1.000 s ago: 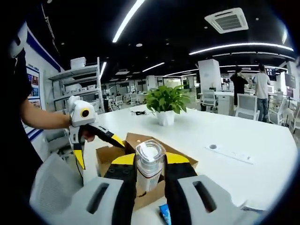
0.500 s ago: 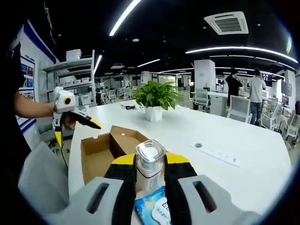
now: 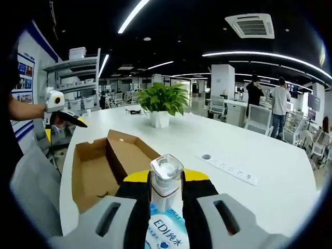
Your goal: Operate the shoe box by opening the lid, removing the specified soft item, and placing it in the target area until the item is outside and the box remains undamaged.
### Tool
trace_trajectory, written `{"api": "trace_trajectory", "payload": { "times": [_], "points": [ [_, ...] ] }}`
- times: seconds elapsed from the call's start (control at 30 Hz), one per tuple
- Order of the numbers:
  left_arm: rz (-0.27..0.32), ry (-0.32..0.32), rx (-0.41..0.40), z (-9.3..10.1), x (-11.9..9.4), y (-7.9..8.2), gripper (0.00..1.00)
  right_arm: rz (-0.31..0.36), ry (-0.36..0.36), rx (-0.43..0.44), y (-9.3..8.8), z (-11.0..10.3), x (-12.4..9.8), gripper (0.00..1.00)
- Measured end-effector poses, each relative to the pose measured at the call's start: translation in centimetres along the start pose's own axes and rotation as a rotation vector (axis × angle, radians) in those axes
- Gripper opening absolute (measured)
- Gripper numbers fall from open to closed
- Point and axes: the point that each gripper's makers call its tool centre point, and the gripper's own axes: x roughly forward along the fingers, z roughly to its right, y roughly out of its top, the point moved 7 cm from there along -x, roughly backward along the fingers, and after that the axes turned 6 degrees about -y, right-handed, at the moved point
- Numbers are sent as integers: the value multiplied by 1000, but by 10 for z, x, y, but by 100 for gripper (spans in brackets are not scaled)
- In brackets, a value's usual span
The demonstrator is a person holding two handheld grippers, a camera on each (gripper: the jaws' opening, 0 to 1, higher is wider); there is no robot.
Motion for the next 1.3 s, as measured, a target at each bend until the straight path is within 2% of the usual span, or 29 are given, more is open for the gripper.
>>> {"api": "trace_trajectory", "payload": {
  "times": [0.13, 0.27, 0.67, 0.93, 1.3],
  "points": [
    [11, 31, -19, 1, -10, -5, 100, -12, -11, 1, -9, 20, 11, 19],
    [12, 63, -19, 2, -16, -8, 100, -25, -10, -9, -11, 21, 12, 19],
    [11, 126, -21, -2, -34, -12, 100, -83, -23, -51, -39, 48, 25, 19],
    [4, 138, -37, -2, -36, -17, 100, -124, -33, -62, -57, 52, 32, 19],
    [-2, 150, -50, -2, -35, -22, 98, -169, -53, -85, -73, 54, 37, 20]
  ]
}}
